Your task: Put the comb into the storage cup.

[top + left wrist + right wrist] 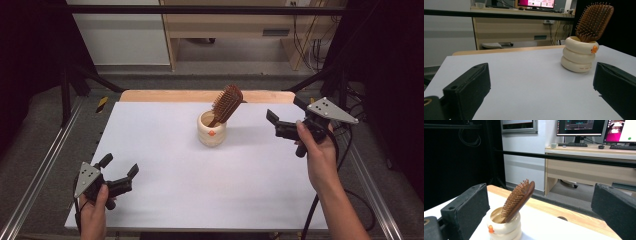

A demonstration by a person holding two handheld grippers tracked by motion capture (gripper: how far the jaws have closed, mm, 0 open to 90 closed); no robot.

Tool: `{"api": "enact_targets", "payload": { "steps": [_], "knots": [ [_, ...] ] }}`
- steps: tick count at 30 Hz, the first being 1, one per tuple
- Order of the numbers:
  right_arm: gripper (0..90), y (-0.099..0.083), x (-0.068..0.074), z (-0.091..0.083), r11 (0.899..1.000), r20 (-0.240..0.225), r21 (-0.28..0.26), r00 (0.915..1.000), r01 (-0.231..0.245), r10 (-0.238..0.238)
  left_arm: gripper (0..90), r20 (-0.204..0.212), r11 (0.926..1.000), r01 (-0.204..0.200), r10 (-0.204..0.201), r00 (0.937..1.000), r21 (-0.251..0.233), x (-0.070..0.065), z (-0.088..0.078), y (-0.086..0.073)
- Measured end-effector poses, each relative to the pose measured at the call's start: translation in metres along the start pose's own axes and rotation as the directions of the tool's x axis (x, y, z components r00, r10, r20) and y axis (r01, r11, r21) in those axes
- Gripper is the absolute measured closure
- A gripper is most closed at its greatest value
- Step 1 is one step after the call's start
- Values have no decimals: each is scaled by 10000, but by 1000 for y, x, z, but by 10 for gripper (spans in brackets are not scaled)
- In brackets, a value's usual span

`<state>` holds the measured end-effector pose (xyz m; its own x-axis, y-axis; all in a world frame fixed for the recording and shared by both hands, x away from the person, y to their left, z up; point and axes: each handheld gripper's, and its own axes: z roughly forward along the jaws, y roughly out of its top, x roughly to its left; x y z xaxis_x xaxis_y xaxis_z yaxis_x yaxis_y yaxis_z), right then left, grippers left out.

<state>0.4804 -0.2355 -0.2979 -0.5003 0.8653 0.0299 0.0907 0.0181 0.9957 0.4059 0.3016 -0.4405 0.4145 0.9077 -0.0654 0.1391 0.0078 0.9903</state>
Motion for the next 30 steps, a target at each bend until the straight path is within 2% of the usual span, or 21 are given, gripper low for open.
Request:
{"api": "enact_targets", "payload": {
  "steps": [8, 22, 30],
  "knots": [
    [18, -9, -7, -11, 9999, 106, 8, 9999, 129, -130, 12, -35, 9999, 154, -154, 9999, -42, 2, -1, 0],
    [19, -28, -17, -36, 10000, 361, -64, 9993, -39, 41, 13, -23, 9995, 302, -303, 9995, -119, 4, -2, 0],
    [19, -40, -21, -48, 9997, 477, -177, 9987, -172, 181, 13, 53, 9996, 246, -245, 9997, -113, 3, -4, 1]
  ]
}}
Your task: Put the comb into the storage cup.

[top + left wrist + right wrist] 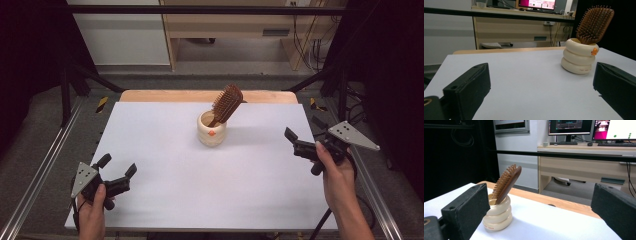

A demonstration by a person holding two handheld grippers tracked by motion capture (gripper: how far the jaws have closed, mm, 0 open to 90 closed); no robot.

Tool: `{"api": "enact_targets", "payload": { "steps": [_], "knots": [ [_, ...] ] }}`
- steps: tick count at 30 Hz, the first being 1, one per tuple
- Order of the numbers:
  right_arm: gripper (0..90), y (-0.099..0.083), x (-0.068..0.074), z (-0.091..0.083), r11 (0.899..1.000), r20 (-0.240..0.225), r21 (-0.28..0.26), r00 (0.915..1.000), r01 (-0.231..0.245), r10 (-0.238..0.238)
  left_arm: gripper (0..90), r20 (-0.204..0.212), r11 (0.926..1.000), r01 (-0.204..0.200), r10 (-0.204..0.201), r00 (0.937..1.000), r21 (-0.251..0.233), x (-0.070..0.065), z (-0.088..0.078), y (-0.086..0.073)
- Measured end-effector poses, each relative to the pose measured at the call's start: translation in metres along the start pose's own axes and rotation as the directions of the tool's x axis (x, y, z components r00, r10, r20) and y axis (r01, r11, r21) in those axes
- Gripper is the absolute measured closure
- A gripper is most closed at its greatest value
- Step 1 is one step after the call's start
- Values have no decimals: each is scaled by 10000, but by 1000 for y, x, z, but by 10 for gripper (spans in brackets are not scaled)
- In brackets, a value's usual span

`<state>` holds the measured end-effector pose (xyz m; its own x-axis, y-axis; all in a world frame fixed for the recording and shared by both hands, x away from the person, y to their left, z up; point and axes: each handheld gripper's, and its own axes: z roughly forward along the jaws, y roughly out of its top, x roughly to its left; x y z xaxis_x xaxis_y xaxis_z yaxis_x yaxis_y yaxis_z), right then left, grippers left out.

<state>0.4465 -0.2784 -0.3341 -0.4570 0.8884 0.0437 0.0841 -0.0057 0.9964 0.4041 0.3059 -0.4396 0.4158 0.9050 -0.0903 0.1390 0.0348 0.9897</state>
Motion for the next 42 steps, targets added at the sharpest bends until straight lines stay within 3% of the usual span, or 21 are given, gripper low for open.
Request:
{"api": "enact_targets", "payload": {
  "steps": [13, 22, 42],
  "knots": [
    [21, -26, -9, -17, 9997, 246, 119, 9995, -213, 210, 12, 345, 9992, -339, 332, 9989, 189, -14, -3, 6],
    [23, -47, -15, -25, 9988, 489, 348, 9982, -357, 340, 12, 280, 9995, -230, 224, 9994, 196, -8, -12, 4],
    [24, -97, -12, -37, 9940, 533, 806, 9961, -742, 700, 14, 170, 9998, -106, 103, 9998, 142, -1, -11, -1]
  ]
}}
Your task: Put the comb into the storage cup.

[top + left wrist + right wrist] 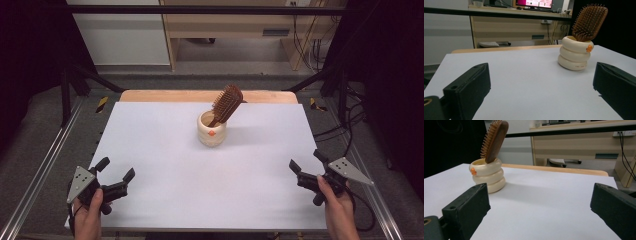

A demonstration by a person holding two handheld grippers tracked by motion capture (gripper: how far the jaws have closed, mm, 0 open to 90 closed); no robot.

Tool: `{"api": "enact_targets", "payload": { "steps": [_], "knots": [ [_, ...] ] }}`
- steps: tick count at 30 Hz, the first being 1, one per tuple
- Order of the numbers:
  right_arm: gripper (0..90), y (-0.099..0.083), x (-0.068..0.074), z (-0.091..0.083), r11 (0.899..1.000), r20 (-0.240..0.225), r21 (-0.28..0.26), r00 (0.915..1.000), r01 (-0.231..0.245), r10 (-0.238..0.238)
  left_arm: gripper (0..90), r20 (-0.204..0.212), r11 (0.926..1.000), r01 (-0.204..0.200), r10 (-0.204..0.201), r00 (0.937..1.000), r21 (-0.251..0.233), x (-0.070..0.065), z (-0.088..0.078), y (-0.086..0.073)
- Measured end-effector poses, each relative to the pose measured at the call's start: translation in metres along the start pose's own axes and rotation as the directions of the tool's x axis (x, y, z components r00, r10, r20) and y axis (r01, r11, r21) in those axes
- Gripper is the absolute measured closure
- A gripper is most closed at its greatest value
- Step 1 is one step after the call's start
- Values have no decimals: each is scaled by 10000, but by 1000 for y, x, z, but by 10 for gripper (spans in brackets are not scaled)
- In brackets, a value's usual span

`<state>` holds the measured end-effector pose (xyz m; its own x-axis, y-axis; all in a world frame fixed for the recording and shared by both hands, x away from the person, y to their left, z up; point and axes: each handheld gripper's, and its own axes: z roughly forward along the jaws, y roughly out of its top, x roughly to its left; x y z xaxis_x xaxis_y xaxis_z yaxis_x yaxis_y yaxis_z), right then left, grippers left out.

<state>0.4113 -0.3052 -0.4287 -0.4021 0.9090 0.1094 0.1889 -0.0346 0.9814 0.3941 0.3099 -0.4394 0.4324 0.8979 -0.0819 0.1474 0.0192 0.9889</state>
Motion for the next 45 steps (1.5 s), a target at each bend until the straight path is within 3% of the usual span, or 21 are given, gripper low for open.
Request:
{"api": "enact_targets", "payload": {
  "steps": [18, 45],
  "knots": [
    [25, -25, 9, 4, 9993, -285, 365, 9995, -128, 138, 14, 143, 10000, -4, 4, 9999, -7, 0, 1, -1],
    [27, -36, 30, 17, 9971, -1108, 692, 9935, 321, -243, 12, 589, 10000, 34, -34, 9983, -11, -2, 3, -1]
  ]
}}
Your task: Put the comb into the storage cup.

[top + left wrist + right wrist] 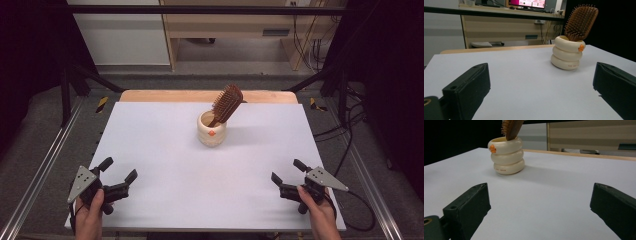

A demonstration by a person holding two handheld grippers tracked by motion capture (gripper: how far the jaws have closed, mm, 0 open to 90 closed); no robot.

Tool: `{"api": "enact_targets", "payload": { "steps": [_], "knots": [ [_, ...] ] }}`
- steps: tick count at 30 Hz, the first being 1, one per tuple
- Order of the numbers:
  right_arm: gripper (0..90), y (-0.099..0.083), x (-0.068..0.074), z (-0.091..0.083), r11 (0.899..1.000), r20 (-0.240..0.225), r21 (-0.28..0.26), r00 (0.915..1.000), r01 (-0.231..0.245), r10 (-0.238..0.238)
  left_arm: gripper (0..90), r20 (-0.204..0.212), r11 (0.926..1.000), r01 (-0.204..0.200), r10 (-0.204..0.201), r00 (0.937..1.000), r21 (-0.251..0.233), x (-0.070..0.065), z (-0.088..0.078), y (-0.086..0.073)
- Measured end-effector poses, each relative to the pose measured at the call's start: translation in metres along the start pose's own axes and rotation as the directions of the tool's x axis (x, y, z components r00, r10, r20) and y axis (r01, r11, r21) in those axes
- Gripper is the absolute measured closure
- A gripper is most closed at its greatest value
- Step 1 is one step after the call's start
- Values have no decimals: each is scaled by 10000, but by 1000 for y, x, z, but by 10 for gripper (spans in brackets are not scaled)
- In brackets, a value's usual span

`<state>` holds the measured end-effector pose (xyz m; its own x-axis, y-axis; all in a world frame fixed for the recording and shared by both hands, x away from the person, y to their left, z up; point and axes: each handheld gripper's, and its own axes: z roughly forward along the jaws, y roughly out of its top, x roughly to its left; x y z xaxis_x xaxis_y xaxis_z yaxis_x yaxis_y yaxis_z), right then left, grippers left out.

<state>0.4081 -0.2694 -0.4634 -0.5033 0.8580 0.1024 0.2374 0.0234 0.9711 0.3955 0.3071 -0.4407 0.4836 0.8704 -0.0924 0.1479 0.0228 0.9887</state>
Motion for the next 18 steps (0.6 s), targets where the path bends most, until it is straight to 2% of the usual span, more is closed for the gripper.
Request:
{"api": "enact_targets", "payload": {
  "steps": [11, 18],
  "knots": [
    [30, -1, 11, 12, 9999, -291, 0, 9995, 152, -152, 12, 88, 9998, -182, 182, 9998, 75, -3, 2, 0],
    [29, -2, 15, 14, 9996, -443, 26, 9986, 281, -279, 12, 189, 9998, -165, 163, 9997, 100, -3, 3, 0]
  ]
}}
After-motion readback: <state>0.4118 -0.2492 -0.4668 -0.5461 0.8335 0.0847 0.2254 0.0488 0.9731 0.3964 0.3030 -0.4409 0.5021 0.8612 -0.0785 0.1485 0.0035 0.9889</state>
